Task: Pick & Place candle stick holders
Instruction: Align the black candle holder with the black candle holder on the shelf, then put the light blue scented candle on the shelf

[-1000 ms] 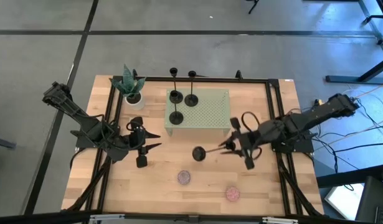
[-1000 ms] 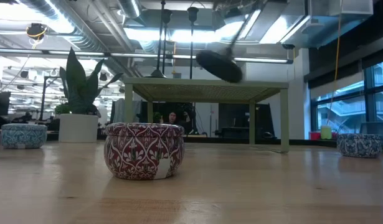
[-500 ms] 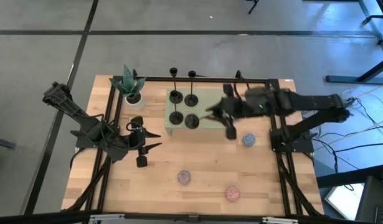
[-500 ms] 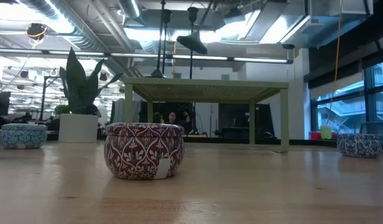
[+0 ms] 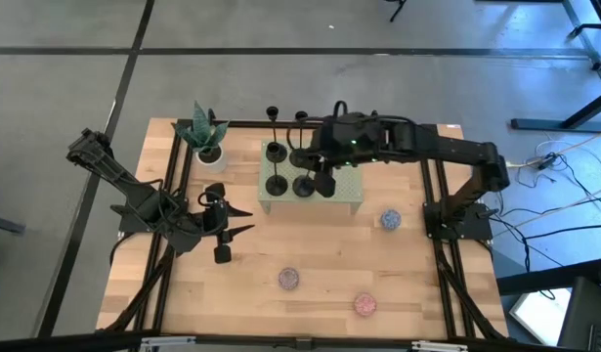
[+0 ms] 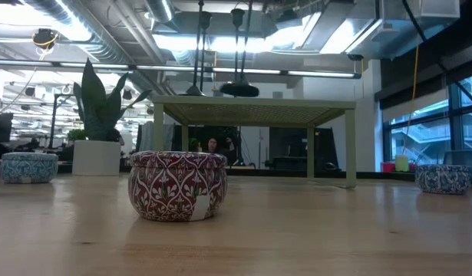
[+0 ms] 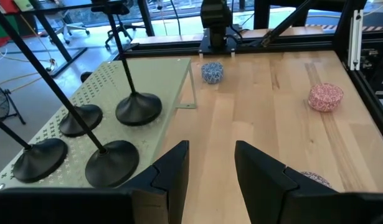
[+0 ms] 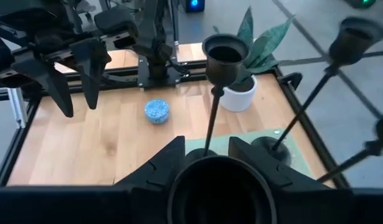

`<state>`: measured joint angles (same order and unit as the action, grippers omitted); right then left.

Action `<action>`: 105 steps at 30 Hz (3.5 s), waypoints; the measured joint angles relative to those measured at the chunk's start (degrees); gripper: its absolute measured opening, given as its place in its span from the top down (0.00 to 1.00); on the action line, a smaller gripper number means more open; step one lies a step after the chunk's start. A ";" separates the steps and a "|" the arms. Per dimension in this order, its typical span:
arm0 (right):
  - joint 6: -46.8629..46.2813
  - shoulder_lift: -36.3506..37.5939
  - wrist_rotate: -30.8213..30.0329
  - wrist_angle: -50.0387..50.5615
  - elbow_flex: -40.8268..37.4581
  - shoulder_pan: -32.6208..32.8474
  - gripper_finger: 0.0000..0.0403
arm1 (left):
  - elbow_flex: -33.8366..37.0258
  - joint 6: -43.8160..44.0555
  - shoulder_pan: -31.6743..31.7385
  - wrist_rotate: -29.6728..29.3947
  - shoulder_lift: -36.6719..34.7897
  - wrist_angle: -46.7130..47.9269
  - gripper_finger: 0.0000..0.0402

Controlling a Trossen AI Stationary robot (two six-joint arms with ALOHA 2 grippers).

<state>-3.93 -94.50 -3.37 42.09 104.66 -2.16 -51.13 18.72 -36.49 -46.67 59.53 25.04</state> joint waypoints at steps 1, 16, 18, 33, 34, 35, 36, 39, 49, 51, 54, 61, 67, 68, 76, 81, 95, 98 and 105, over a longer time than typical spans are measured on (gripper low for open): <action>-0.19 -0.32 0.26 0.06 0.04 -0.19 0.70 | 0.00 0.00 0.00 0.12 0.00 0.01 0.69; 1.71 -2.90 0.59 -0.44 0.13 -1.07 0.70 | 0.00 0.00 0.00 0.10 0.00 0.02 0.69; 3.05 -3.52 0.56 -1.21 0.13 -1.07 0.74 | 0.00 0.02 0.00 0.10 0.00 0.02 0.69; 7.72 -3.34 0.58 -1.48 0.13 -1.07 0.44 | 0.00 0.02 0.00 0.10 0.00 0.34 0.69; 7.83 -3.34 0.56 -1.51 0.13 -1.07 0.43 | 0.00 0.02 0.00 0.13 0.00 0.38 0.69; 7.83 -3.34 0.56 -1.50 0.13 -1.07 0.42 | 0.00 0.02 0.00 0.13 0.00 0.37 0.69; 7.83 -3.34 0.54 -1.49 0.13 -1.07 0.41 | 0.00 0.02 0.00 0.13 0.00 0.37 0.69; 8.08 -3.32 0.41 -1.22 0.46 -1.07 0.40 | 0.00 0.02 0.00 0.15 0.00 0.39 0.69; 10.46 -3.20 0.42 2.51 8.84 -0.68 0.40 | 0.00 0.03 0.00 0.24 0.00 0.39 0.69; 10.65 -3.15 0.41 3.25 10.71 -0.52 0.40 | 0.00 0.03 0.00 0.26 0.00 0.39 0.69; 10.65 -3.21 0.41 5.44 14.35 -0.33 0.40 | 0.00 0.03 0.00 0.26 0.00 0.40 0.69; 9.16 -3.14 0.65 19.65 21.30 2.54 0.40 | 0.00 0.20 0.00 0.26 0.00 0.39 0.69; 3.54 -3.22 2.37 29.92 21.62 8.89 0.40 | 0.00 0.17 0.00 0.26 0.00 0.39 0.69; 2.22 -3.21 2.21 30.79 21.62 10.07 0.40 | 0.00 0.18 0.00 0.26 0.00 0.39 0.69; -3.56 -3.21 -8.51 43.11 21.59 18.70 0.50 | 0.00 0.17 0.00 0.17 0.00 -0.80 0.69; -6.26 -3.13 -7.86 45.60 19.72 22.71 0.63 | 0.00 0.16 0.00 0.14 0.00 -2.92 0.69; -22.91 17.67 -11.07 33.90 -15.15 28.34 0.72 | 0.00 0.07 0.00 3.06 0.00 -4.73 0.69; -28.61 25.62 -12.07 24.13 -25.43 28.64 0.72 | 0.00 0.07 0.00 3.08 0.00 -4.73 0.69; -23.98 33.88 -11.55 8.13 -43.69 28.98 0.72 | 0.00 0.02 0.00 2.79 0.00 -4.72 0.69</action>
<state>-27.90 -60.62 -14.93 50.21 60.97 26.83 -51.13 18.74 -36.49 -43.88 59.53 20.32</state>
